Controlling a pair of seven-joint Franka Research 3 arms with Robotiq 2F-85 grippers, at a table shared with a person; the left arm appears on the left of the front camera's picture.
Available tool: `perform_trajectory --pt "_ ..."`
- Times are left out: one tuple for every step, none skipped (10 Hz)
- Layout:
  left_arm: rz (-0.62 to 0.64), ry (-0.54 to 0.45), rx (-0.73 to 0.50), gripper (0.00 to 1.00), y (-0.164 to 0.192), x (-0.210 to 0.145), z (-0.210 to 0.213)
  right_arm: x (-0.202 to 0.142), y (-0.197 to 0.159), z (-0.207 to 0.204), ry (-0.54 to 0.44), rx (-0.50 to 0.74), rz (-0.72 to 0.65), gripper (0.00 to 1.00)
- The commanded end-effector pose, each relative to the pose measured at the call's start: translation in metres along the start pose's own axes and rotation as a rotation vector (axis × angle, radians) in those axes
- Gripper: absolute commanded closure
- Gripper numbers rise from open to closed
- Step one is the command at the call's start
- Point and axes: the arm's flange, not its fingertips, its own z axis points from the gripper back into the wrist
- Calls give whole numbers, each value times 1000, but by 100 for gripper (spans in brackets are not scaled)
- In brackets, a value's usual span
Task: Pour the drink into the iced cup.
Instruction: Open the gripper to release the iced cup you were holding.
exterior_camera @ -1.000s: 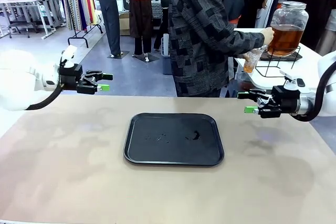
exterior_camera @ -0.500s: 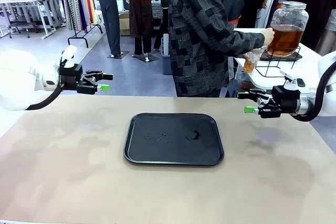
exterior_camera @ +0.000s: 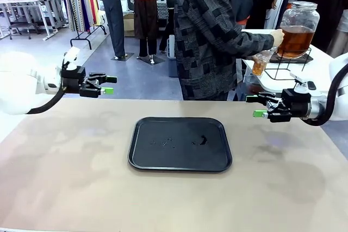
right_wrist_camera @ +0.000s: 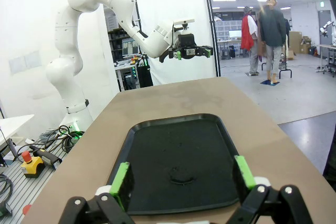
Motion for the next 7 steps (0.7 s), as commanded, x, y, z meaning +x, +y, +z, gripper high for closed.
perform_trajectory --pt "-2 -1 1 0 0 1 0 2 1 0 -10 5 3 0" --pt "-2 -1 1 0 0 1 0 2 1 0 -10 5 3 0" --pt "-2 -1 1 0 0 1 0 2 1 0 -10 5 3 0" --pt "-2 -1 1 0 0 1 0 2 1 0 -10 5 3 0" --pt "-2 -1 1 0 0 1 0 2 1 0 -10 5 3 0" --pt "-2 -1 1 0 0 1 0 2 1 0 -10 5 3 0" --pt "-2 -1 1 0 0 1 0 2 1 0 -10 5 3 0"
